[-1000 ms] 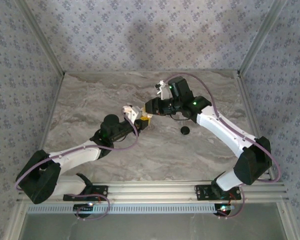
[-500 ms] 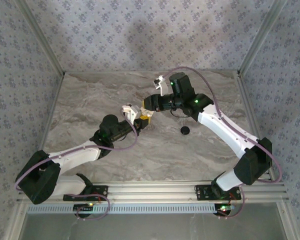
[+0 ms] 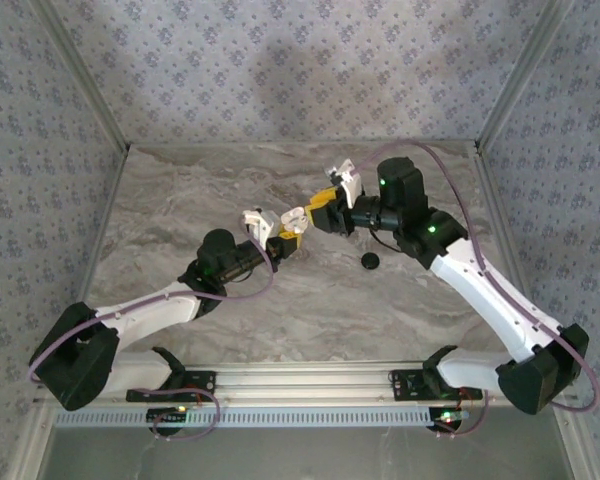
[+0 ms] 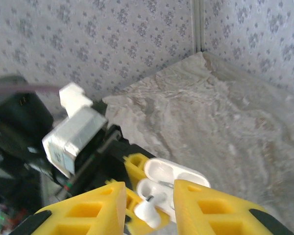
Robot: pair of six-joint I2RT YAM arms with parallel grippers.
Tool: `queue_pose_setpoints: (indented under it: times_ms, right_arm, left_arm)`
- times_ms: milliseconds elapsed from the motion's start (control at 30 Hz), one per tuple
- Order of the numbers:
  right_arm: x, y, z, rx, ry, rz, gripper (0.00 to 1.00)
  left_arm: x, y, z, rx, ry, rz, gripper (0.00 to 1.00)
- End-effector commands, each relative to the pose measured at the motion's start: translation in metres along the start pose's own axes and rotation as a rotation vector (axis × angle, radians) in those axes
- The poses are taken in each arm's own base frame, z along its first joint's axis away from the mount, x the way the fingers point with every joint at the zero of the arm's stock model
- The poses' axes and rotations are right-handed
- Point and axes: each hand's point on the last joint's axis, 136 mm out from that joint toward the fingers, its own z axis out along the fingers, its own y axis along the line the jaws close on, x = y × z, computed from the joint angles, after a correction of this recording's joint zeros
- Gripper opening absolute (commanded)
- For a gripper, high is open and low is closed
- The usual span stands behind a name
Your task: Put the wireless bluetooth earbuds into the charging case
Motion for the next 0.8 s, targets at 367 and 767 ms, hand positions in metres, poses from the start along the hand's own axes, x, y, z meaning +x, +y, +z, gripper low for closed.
queue_pose_setpoints:
  times_ms: [367, 767]
  right_arm:
    - [0.063, -0.002, 0.005, -0.042, 0.085, -0.736, 0.34]
    - [0.057, 0.005, 0.029, -0.053, 0.043, -0.810, 0.34]
  left_arm:
    - [-0.028, -0.008, -0.006, 0.043, -0.083, 0.009, 0.11]
    - [-0.028, -0.008, -0.007, 0.041, -0.082, 0.011, 0.11]
